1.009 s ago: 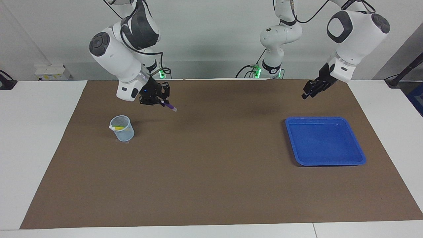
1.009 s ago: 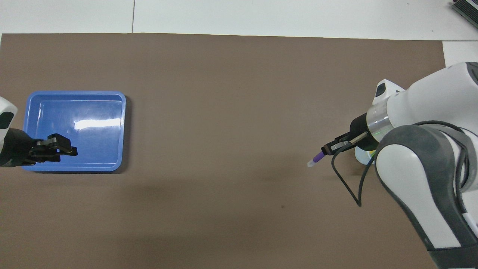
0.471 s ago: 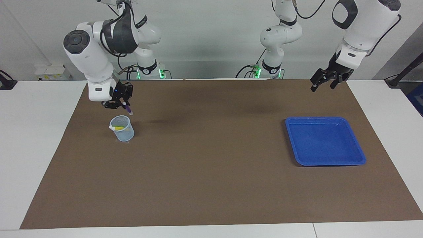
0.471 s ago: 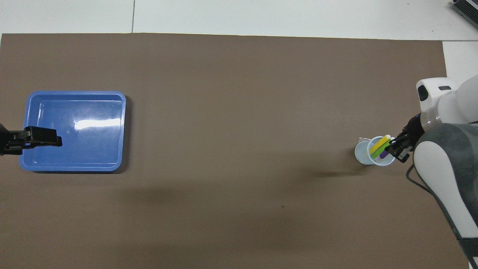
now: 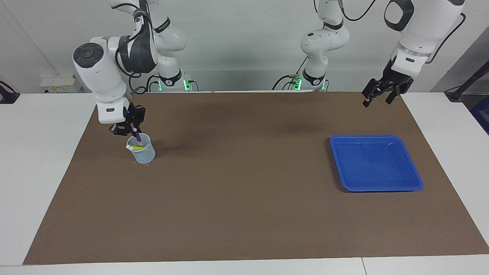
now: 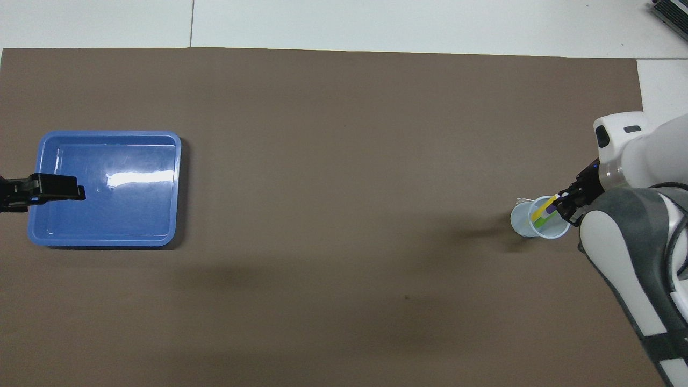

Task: Transfer and insert pens with both arms
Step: 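Insert the purple pen into the white cup and open the right gripper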

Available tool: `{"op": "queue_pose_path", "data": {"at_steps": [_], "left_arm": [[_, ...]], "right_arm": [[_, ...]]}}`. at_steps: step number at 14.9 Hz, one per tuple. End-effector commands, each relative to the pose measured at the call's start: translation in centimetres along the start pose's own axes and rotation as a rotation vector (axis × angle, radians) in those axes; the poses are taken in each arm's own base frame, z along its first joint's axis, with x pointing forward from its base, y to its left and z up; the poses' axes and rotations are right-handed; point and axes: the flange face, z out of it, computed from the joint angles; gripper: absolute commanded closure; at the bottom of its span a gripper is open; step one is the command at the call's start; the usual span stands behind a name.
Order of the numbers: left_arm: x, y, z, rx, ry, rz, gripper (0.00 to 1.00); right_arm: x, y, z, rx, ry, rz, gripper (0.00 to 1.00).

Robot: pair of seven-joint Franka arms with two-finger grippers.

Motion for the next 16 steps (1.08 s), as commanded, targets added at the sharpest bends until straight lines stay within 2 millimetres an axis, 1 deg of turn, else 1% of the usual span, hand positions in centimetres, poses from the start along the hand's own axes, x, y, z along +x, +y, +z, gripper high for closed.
{"op": "queue_pose_path", "data": {"at_steps": [1, 3, 4, 5, 6, 7, 8, 9, 11, 12, 13, 14, 15, 16], "left_arm": [[0.4, 0.1, -0.4, 0.017, 0.019, 0.006, 0.00], [0.6, 0.3, -0.5, 0.014, 0.020, 0.011, 0.00], [0.8, 1.0, -0.5, 0.009, 0.015, 0.025, 0.00], [1.3, 0.7, -0.9, 0.004, 0.014, 0.022, 0.00], [1.8, 0.3, -1.2, -0.003, 0.013, 0.018, 0.00], [2.3, -0.2, -1.4, -0.011, 0.015, 0.011, 0.00], [2.8, -0.6, -1.2, -0.015, 0.011, 0.006, 0.00], [3.4, -0.8, -1.1, -0.019, 0.006, 0.003, 0.00], [4.2, -1.1, -2.0, -0.023, 0.008, -0.001, 0.00], [4.6, -0.8, -1.8, -0.020, -0.002, 0.004, 0.00], [4.8, -0.9, -2.2, 0.009, -0.003, 0.015, 0.00], [5.0, -0.8, -1.9, 0.038, -0.017, 0.026, 0.00], [5.1, -0.5, -2.1, 0.043, -0.020, 0.032, 0.00], [5.0, -0.1, -2.3, 0.045, -0.025, 0.043, 0.00]], "right_arm": [[-1.1, -0.7, 1.0, -0.026, -0.005, -0.008, 1.00], [-1.4, -0.8, 2.0, -0.020, 0.002, 0.000, 1.00], [-1.3, -0.9, 1.9, -0.022, 0.005, 0.002, 0.98], [-1.4, -0.9, 1.8, -0.022, 0.007, 0.006, 0.73], [-1.2, -1.0, 1.9, -0.021, 0.006, 0.012, 0.37], [-1.2, -1.0, 1.8, -0.021, 0.006, 0.024, 0.12], [-1.2, -1.0, 1.7, -0.020, 0.005, 0.029, 0.00], [-1.1, -1.0, 1.5, -0.019, 0.006, 0.029, 0.00], [-0.7, -1.0, 0.4, -0.028, 0.014, 0.026, 0.00], [-0.5, -1.0, 0.0, -0.024, 0.020, 0.040, 0.00], [-0.6, -1.0, -0.4, -0.021, 0.024, 0.061, 0.00], [-0.9, -1.1, -1.1, 0.002, 0.023, 0.077, 0.00], [-0.9, -1.0, -2.5, 0.016, 0.029, 0.095, 0.00], [-0.9, -0.9, -3.5, 0.023, 0.027, 0.130, 0.00]]}}
